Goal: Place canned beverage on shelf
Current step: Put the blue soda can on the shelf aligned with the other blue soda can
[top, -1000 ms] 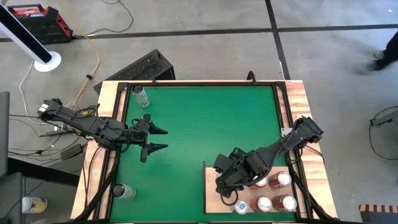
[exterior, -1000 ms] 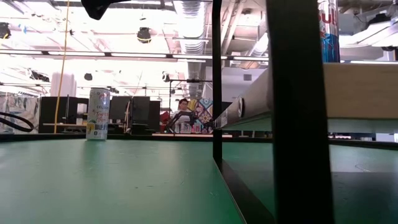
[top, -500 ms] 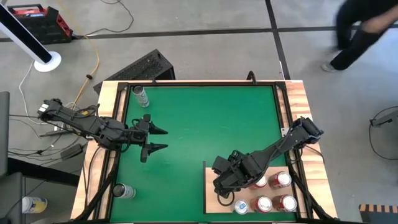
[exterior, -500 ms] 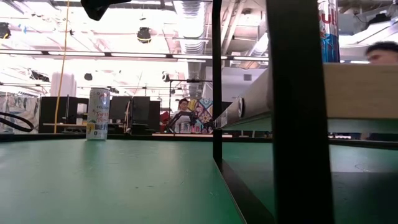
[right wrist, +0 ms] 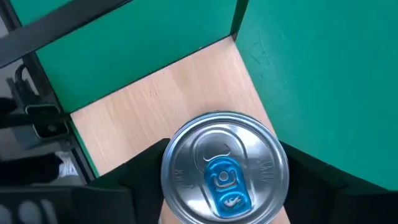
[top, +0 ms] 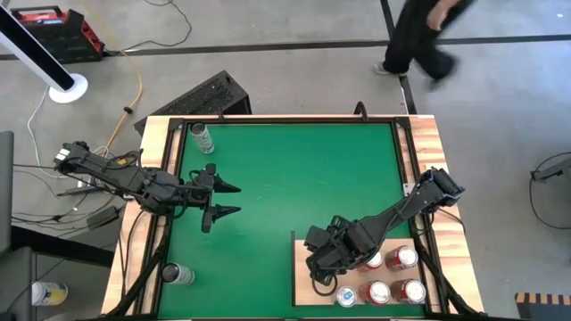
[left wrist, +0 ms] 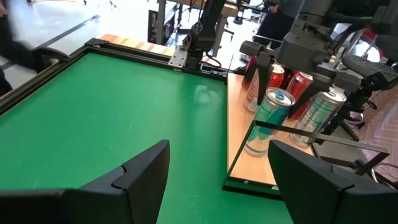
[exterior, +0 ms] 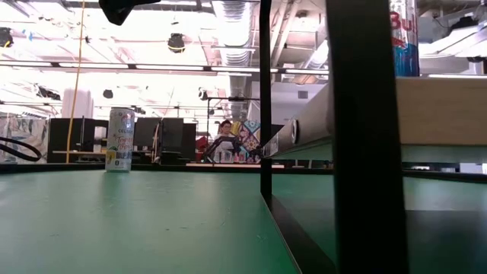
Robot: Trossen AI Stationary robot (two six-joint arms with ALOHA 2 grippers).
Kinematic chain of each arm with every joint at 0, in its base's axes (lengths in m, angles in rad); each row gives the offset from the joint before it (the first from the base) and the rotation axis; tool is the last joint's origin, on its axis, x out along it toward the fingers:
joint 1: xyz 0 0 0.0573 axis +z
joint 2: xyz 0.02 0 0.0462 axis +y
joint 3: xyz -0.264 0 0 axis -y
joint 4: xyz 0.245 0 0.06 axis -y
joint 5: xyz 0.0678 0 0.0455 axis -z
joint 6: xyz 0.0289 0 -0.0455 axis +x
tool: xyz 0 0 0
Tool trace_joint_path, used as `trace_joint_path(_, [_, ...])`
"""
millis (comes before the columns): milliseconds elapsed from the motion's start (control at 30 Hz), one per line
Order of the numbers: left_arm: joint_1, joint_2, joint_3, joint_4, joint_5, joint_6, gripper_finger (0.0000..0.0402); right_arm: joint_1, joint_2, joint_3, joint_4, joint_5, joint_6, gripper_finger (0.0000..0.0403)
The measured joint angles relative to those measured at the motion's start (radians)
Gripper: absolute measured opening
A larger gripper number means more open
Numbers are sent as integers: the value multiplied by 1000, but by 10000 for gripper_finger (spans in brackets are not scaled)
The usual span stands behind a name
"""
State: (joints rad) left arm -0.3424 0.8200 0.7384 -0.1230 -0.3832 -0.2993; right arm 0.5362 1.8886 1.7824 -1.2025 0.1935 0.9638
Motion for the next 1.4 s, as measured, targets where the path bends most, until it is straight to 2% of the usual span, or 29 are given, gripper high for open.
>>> trace_joint_path(67, [0, 0, 0, 0, 0, 0, 256, 0, -6, 0, -5, -11, -13, 265])
trace_joint_path(367, [0, 0, 0, 0, -9, -18, 256, 38, -73, 0, -95, -39, -52, 264])
trace_joint_path(633, [0, 0, 0, 1, -29, -39, 256, 119, -98, -3, -95, -16, -91, 264])
trace_joint_path(767, [0, 0, 0, 1, -45, -60, 256, 144, -99, -51, -61, -11, -101, 264])
trace_joint_path(967, [0, 0, 1, 12, -49, -84, 256, 142, -98, -116, -11, 22, -102, 264])
trace_joint_path(1400, [0, 0, 1, 9, -51, -133, 256, 142, -99, -121, -11, 29, -199, 272])
